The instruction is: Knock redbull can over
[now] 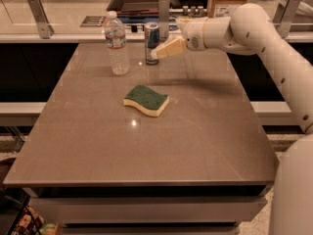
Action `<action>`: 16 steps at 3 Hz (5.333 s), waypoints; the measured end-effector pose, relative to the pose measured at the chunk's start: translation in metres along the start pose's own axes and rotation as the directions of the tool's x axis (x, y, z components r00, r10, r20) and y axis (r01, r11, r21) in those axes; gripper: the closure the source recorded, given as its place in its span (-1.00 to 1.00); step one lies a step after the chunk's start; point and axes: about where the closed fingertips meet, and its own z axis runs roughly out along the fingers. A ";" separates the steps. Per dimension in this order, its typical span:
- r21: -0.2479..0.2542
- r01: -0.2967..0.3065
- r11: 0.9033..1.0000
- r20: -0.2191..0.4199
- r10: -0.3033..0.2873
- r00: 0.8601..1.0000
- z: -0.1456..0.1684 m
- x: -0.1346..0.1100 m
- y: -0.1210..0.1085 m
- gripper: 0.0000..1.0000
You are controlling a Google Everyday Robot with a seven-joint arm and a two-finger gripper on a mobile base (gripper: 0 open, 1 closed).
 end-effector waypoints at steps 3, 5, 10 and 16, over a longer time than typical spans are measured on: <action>-0.043 -0.085 0.995 0.187 0.092 0.978 0.045 0.010 -0.006 -1.00; -0.044 -0.110 0.993 0.273 0.118 0.955 0.052 0.009 -0.016 -0.65; -0.065 -0.108 0.992 0.265 0.122 0.957 0.062 0.005 -0.008 1.00; 0.051 -0.040 0.998 -0.223 0.050 0.974 -0.001 0.009 -0.030 1.00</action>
Offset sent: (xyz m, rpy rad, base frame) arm 0.0323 0.0313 -0.0212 0.2401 -0.0162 0.0369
